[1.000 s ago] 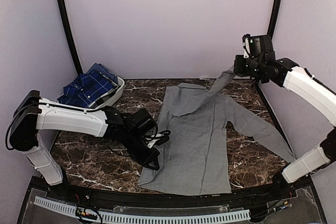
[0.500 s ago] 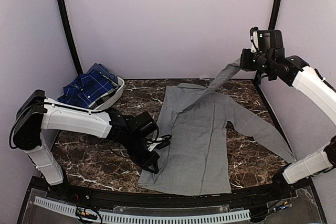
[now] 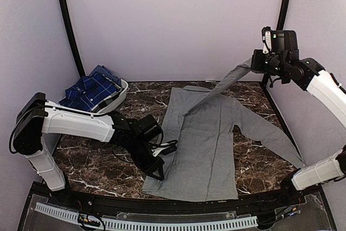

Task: Fold and stack the long sleeve shirts
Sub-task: Fold the flattened shirt at the center of the board.

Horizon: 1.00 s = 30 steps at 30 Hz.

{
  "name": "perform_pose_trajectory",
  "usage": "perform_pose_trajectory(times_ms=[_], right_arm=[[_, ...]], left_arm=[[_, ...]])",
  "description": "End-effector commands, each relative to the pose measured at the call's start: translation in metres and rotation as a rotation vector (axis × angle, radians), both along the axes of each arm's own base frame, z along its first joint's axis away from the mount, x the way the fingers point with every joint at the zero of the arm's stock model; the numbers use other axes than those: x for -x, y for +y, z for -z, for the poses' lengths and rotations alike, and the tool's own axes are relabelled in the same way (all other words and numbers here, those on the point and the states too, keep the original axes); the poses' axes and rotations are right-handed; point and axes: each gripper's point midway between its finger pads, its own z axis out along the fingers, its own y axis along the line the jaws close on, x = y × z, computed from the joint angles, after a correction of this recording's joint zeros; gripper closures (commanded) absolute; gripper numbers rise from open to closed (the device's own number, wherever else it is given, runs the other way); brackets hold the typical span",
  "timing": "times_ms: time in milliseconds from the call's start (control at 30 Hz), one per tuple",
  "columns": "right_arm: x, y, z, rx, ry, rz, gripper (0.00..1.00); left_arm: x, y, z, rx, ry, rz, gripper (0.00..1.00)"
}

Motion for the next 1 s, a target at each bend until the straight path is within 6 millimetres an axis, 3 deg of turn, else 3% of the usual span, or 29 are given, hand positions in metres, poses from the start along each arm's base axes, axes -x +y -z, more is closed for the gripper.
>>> perform_pose_trajectory(times_ms=[0, 200, 267, 367, 467, 633, 767, 833, 967], right_arm=[[0.000, -0.004, 0.000, 0.013, -0.003, 0.011, 1.00], [-0.003, 0.005, 0.027, 0.011, 0.052, -0.029, 1.00], [-0.003, 0.009, 0.032, 0.009, 0.059, -0.049, 1.00], [0.000, 0.021, 0.037, 0.003, 0.055, -0.126, 1.00], [0.005, 0.041, 0.040, -0.011, 0.044, -0.251, 1.00], [0.015, 0.086, 0.049, -0.042, 0.051, -0.476, 1.00], [0.026, 0.135, 0.067, -0.062, 0.093, -0.639, 1.00], [0.035, 0.166, 0.081, -0.070, 0.128, -0.725, 1.00], [0.059, 0.232, 0.128, -0.058, 0.247, -0.892, 1.00]], left_arm=[[0.011, 0.000, -0.020, 0.061, 0.011, 0.046, 1.00], [0.012, -0.001, -0.015, 0.063, 0.026, 0.045, 1.00], [0.013, -0.003, -0.015, 0.067, 0.031, 0.046, 0.91], [0.010, -0.004, -0.016, 0.072, 0.019, 0.041, 0.71], [0.004, -0.010, -0.024, 0.096, -0.005, 0.031, 0.62], [-0.017, -0.018, -0.034, 0.124, -0.037, -0.029, 0.60], [-0.053, -0.010, -0.038, 0.125, -0.060, -0.152, 0.62], [-0.073, -0.002, -0.037, 0.112, -0.073, -0.226, 0.62], [-0.109, 0.019, -0.030, 0.047, -0.104, -0.385, 0.64]])
